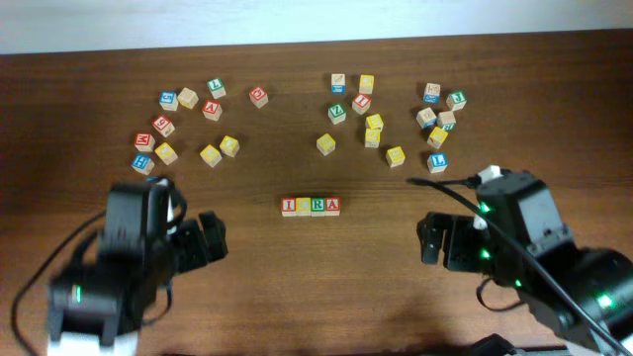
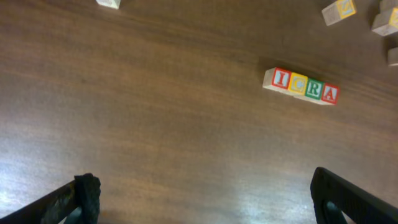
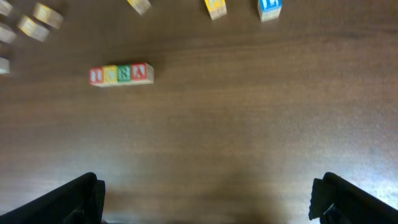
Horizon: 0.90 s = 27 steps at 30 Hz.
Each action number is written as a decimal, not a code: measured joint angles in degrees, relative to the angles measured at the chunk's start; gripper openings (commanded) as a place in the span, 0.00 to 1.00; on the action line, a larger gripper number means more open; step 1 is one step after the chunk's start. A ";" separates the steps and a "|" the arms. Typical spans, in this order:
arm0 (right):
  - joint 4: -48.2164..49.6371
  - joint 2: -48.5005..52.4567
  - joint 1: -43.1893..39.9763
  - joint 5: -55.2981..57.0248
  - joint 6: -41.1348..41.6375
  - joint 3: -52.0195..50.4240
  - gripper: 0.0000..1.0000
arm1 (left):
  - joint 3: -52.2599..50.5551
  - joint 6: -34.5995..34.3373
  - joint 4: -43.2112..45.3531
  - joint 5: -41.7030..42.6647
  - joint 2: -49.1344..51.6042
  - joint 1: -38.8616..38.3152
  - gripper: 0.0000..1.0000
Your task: Spell out ICRA
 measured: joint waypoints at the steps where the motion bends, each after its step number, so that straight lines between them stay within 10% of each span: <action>1: 0.22 -0.57 0.00 0.02 0.00 0.00 0.98 | -2.97 -0.46 1.95 -0.31 -3.63 0.00 0.99; 27: -3.17 8.68 0.00 0.00 -0.04 -0.09 0.98 | -6.88 -1.51 2.36 -0.37 -11.63 0.00 0.99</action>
